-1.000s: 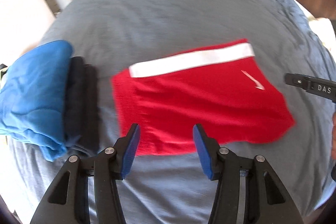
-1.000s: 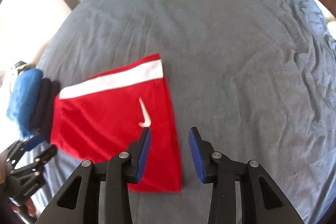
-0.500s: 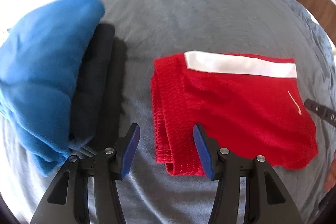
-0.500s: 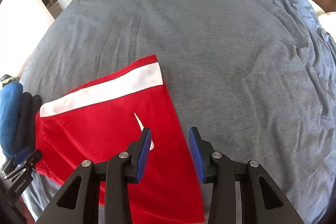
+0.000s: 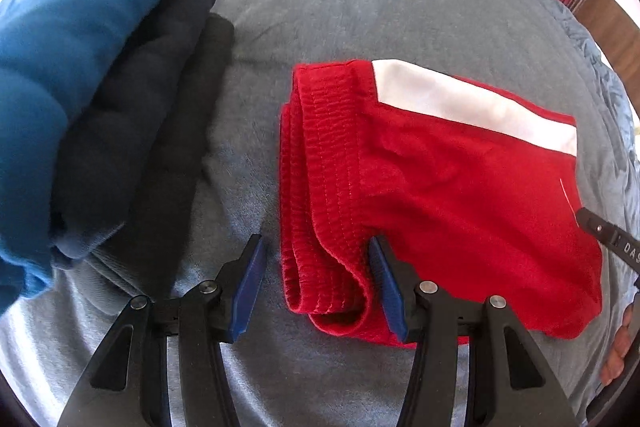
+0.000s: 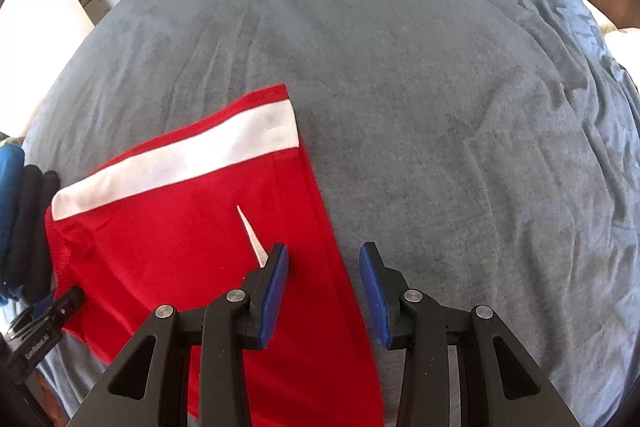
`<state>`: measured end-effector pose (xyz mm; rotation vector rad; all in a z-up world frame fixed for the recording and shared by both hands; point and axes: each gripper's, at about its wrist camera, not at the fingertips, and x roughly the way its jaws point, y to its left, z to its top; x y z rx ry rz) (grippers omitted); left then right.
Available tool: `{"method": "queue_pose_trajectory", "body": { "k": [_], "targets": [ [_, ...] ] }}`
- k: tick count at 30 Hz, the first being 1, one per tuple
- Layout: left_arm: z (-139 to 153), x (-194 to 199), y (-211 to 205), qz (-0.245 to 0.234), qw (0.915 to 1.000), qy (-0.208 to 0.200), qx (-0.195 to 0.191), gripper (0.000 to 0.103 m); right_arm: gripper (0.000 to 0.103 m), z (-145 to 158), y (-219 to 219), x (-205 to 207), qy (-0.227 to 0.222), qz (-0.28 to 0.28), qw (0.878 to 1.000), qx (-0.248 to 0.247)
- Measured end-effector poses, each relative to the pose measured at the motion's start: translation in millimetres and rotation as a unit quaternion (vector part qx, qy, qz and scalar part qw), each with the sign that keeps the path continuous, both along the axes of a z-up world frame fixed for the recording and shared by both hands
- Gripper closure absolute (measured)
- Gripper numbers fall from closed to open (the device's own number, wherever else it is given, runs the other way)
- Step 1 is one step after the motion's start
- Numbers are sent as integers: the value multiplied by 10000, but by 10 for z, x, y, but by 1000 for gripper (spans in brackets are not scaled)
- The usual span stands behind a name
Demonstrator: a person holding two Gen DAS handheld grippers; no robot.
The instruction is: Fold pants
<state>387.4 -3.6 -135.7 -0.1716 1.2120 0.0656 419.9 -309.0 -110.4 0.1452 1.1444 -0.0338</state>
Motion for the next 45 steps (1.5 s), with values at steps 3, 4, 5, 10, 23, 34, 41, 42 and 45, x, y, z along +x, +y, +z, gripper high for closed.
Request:
{"method": "queue_pose_trajectory", "body": {
  "k": [3,4,5,10,23,34,41,42,45],
  "targets": [
    [-33,10,-13,19,10000,32,-1,51,65,-25,9,-6,16,55,10000,13],
    [-42,11,-18,21,10000,30,11,51,65,-28,4,-10,17,71,10000,45],
    [-50,12,-26,11,10000,28,23,53,65,-31,-7,-18,13,87,9999,70],
    [-78,24,-76,-63,9999,91,26,63,65,-90,-43,-13,55,173,9996,219],
    [-48,123,-319,-465,9979,121,431,68,63,-305,-149,79,372,123,9935,1073],
    [156,181,-439,-585,9975,-27,386,86,91,-179,-110,107,353,163,9913,1257],
    [490,100,-322,-537,9976,-364,243,89,93,297,3,-51,-136,19,9979,626],
    [546,94,-322,-547,9973,-420,236,89,93,342,35,-76,-189,64,9983,543],
    [659,3,-330,-576,9968,-494,239,89,93,439,75,-127,-239,113,9985,479]
  ]
}}
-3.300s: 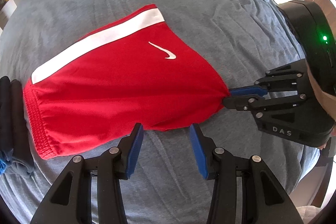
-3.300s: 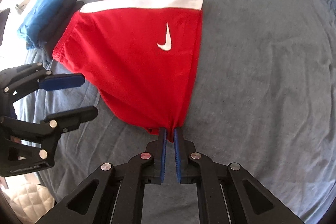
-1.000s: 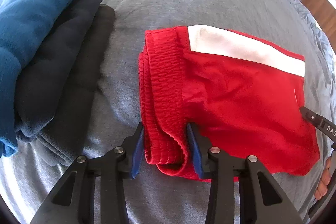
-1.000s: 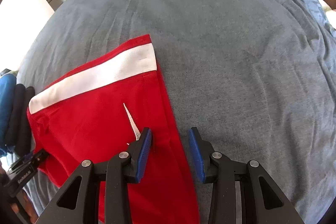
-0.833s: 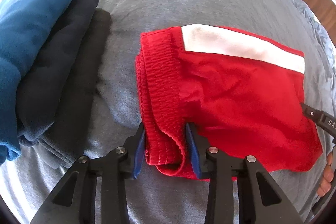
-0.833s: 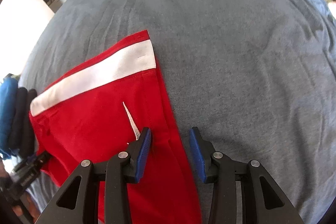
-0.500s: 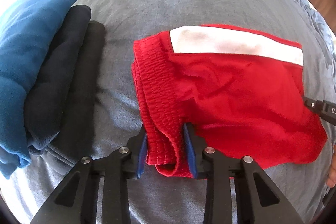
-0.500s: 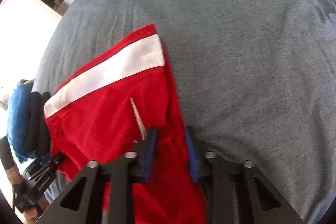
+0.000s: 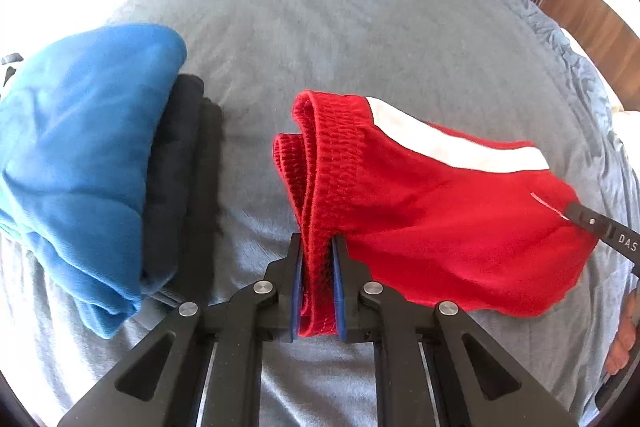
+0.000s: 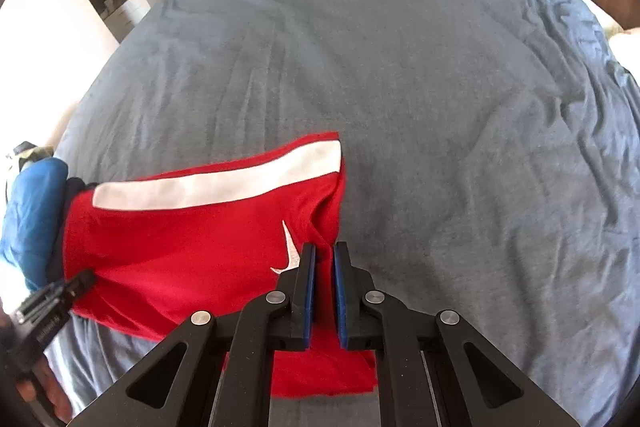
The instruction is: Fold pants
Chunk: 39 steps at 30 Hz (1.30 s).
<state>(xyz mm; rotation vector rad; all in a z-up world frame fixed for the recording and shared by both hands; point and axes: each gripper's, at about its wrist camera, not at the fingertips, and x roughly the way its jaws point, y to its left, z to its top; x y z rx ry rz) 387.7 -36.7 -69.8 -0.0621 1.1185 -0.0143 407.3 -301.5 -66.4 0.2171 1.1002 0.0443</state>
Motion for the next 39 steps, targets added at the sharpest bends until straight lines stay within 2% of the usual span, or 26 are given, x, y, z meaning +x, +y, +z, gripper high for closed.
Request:
{"method": "queue_pose_trajectory", "body": {
  "k": [4,7,9,11,13,16,20,24,30,36,37,38,39],
  "targets": [
    [-6,0,61,9,10000,17,-43,90,93,-36,-36,34,35,39,9999,157],
    [-49,-5,72,6,10000,63,2,90,91,-196,-101,96,221,41,9994,252],
    [-25,-44,54,-72,9999,27,88,89,84,-243,-106,126,318,8,9993,201],
    [-31,-16,80,-61,9998,37,168,89,61,-242,-124,113,318,-116,9994,93],
    [-24,-25,107,-26,9996,92,253,89,55,-213,-133,57,273,-269,9992,-58],
    [12,-44,114,-41,9987,119,488,89,54,-190,-135,-34,338,-432,9985,-83],
    [16,-58,119,-122,9962,120,854,89,52,-248,-122,-141,416,-572,9964,477],
    [-45,-41,100,-218,9952,208,935,89,52,-415,-67,-148,465,-384,9943,885],
    [-125,-21,59,-211,9946,300,970,89,52,-513,-34,29,403,-95,9931,1095],
    [-183,34,43,-154,9947,331,963,89,53,-699,28,275,593,123,9886,1378],
    [-190,39,40,-159,9947,334,963,89,55,-728,37,309,605,138,9877,1435],
    [-195,43,37,-165,9946,338,968,89,65,-750,53,336,622,150,9871,1468],
    [-197,49,35,-166,9946,332,968,89,70,-761,70,359,645,190,9855,1558]
  ]
}}
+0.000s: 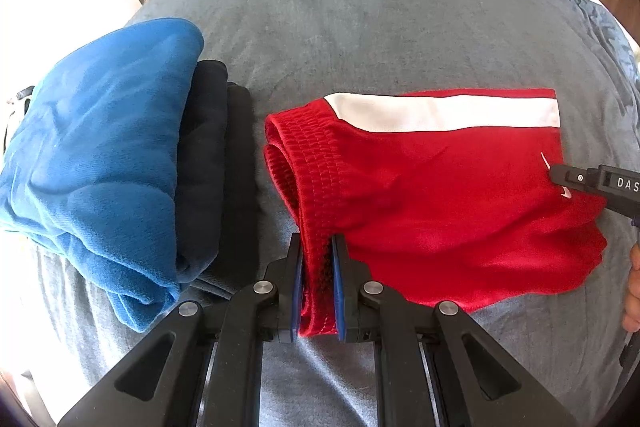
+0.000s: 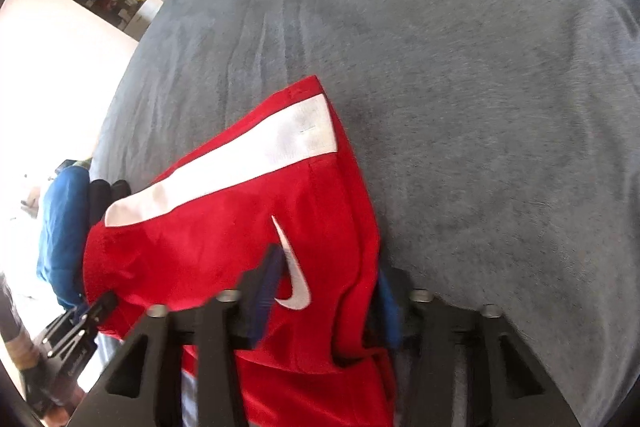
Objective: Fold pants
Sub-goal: 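Lift the folded red shorts with the left tool while the right tool grips the leg end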
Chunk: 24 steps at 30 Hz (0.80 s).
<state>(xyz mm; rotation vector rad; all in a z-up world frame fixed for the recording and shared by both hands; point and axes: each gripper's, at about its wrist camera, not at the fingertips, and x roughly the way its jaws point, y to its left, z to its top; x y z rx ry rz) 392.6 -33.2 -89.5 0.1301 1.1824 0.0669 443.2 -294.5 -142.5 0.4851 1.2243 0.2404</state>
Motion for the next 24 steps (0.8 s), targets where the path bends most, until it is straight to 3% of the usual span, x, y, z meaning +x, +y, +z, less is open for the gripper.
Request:
{"method": "queue_pose_trajectory", "body": {
  "k": [2,5,14,24],
  "targets": [
    [-1,1,13,18,10000,2,-42,89,85,-13,48,36,23,73,9999,95],
    [40,-15,44,55,9999,-36,-104,89,91,26,114,56,-13,129,9999,61],
    [400,-75,137,48,9985,-477,-280,90,93,623,251,-95,-629,103,9962,-594],
    [851,-182,245,-211,9948,-879,-468,90,95,1120,224,-225,-1064,-3,9900,-922]
  ]
}}
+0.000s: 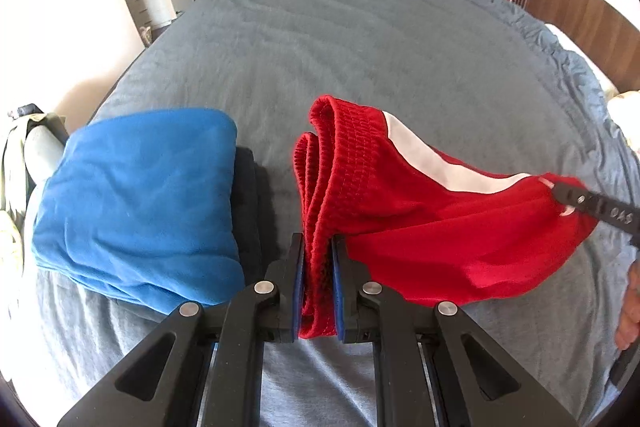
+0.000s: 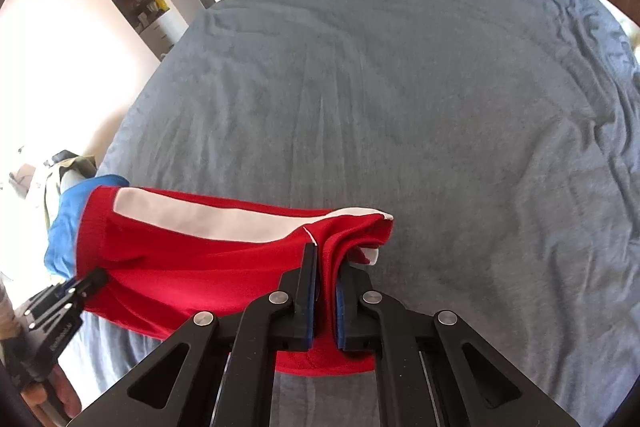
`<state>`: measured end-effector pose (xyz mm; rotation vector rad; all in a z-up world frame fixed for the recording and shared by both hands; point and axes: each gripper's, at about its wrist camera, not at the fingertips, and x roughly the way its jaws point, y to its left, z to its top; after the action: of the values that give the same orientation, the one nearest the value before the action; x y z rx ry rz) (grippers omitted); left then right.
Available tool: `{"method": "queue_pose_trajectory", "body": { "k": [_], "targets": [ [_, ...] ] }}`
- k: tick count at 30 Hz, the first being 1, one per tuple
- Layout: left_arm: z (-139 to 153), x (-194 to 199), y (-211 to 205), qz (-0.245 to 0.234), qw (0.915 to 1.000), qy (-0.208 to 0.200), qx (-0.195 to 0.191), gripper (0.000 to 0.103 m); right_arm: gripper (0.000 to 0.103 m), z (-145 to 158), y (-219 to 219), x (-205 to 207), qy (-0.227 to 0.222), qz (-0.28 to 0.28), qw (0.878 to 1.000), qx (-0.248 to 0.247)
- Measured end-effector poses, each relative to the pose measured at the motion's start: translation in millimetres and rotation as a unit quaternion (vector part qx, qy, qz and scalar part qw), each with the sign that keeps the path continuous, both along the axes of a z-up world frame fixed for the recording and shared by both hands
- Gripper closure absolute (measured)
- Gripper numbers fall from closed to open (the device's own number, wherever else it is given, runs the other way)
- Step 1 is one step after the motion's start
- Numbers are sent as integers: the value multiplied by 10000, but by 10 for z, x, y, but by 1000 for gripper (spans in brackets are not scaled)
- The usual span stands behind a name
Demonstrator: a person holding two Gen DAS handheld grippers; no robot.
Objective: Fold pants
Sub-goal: 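Lift the folded red shorts with the left tool while the right tool grips the leg end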
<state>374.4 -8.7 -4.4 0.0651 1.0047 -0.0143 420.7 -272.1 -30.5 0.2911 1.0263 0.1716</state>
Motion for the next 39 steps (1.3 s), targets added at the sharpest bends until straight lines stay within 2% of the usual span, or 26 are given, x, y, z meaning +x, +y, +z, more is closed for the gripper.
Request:
{"method": "queue_pose_trajectory", "body": {
  "k": [6,10,19,26,32,39],
  "targets": [
    [115,-51,58,-194,9997,-92,65,90,95,-178,9,-37,291,-161,9993,161],
    [237,-44,147,-208,9996,-49,-171,91,95,-201,84,-43,331,-130,9993,130],
    [703,56,146,-672,9968,-437,21,91,95,4,128,-95,180,-305,9989,291],
    [1038,144,277,-772,9951,-615,103,91,95,270,212,-59,-64,-432,9982,409],
    [1281,149,607,-616,9944,-793,318,91,95,527,489,49,-336,-254,9980,469],
    [1368,155,1200,-164,9961,-758,427,91,95,690,1071,264,-512,163,9968,596]
  ]
}}
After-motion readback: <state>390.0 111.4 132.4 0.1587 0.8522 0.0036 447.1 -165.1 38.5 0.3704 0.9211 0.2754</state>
